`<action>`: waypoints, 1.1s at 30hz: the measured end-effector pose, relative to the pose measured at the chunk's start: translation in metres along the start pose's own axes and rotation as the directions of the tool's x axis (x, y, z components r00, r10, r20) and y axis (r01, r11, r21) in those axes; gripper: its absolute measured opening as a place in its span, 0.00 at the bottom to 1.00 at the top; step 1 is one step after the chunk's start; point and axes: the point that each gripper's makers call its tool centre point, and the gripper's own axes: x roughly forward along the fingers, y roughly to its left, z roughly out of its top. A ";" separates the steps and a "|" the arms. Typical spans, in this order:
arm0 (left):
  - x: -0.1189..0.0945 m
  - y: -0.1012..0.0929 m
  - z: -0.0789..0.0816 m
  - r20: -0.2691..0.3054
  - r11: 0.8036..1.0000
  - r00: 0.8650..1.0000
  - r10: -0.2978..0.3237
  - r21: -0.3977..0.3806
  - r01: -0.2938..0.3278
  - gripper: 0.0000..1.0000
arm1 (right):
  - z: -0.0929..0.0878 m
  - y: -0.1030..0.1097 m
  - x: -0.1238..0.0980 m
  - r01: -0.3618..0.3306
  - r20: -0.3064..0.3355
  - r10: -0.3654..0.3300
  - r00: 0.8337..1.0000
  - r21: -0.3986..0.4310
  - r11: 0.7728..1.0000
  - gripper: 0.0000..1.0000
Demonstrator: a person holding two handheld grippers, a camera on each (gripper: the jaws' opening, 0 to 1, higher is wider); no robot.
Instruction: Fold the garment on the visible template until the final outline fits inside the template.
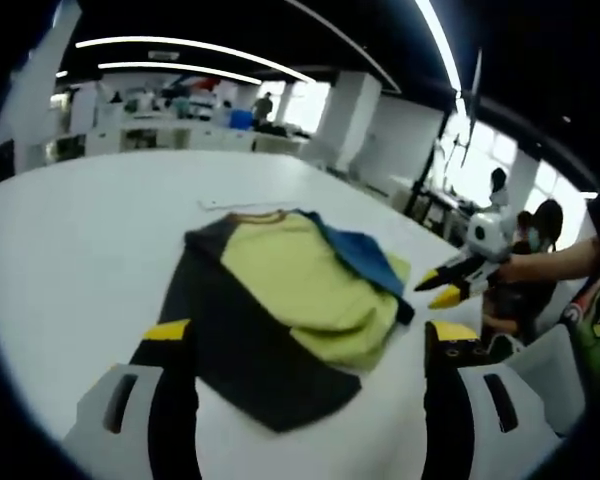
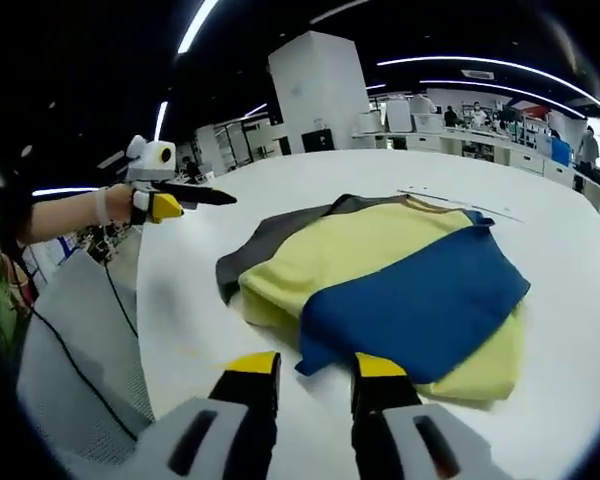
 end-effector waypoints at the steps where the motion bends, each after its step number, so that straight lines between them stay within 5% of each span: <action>1: 0.000 0.000 0.000 0.001 1.000 1.000 0.000 -0.002 0.000 0.90 | 0.001 0.002 0.002 -0.006 0.000 0.006 1.000 -0.004 1.000 0.22; 19: 0.001 0.002 -0.006 -0.005 1.000 1.000 -0.006 -0.020 0.006 0.89 | 0.000 0.007 0.025 -0.008 -0.023 0.008 1.000 -0.016 1.000 0.00; 33: 0.005 -0.004 -0.008 -0.007 1.000 1.000 -0.012 -0.024 0.012 0.88 | 0.008 0.001 0.015 -0.006 -0.009 0.006 1.000 0.037 0.999 0.00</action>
